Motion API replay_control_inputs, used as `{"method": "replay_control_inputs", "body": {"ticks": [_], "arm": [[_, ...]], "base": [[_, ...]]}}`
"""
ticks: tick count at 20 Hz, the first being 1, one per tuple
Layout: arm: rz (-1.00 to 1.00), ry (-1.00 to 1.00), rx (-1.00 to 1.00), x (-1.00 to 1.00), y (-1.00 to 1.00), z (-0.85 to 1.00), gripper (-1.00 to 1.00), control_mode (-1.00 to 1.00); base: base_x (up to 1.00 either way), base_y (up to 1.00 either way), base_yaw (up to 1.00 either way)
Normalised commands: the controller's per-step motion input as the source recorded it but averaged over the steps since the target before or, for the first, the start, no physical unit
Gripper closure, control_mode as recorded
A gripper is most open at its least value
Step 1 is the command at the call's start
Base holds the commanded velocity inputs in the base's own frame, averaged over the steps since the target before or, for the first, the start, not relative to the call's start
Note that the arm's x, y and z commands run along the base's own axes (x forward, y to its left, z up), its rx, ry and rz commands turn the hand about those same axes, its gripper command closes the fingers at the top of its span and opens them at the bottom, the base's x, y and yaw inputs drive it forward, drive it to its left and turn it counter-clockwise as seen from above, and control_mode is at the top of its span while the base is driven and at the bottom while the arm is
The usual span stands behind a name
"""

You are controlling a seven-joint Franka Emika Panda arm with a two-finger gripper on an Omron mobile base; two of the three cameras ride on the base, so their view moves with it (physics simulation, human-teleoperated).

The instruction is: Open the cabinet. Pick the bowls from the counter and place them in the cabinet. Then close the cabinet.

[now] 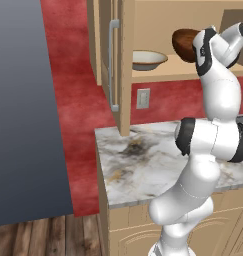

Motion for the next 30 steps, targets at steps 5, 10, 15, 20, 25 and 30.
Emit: {"method": "replay_control_inputs", "body": {"ticks": [5,10,15,20,25,30], "arm": [[0.00,-0.11,0.00,0.04,0.00,0.00,-1.00,-1.00],[0.00,-0.18,0.00,-0.23,0.00,0.02,-1.00,-1.00],[0.00,-0.15,0.00,-0.70,0.00,0.09,-1.00,-1.00],[0.00,-0.09,-0.01,-0.94,0.00,0.20,-1.00,-1.00],[-0.01,-0.01,-0.03,-0.80,0.10,0.16,-1.00,-1.00],[-0.02,0.00,-0.05,-0.85,0.07,0.09,-1.00,-1.00]], "base": [[0.00,0.00,0.00],[0.00,0.00,0.00],[0.00,0.00,0.00],[0.00,0.00,0.00],[0.00,0.00,0.00],[0.00,0.00,0.00]]}}
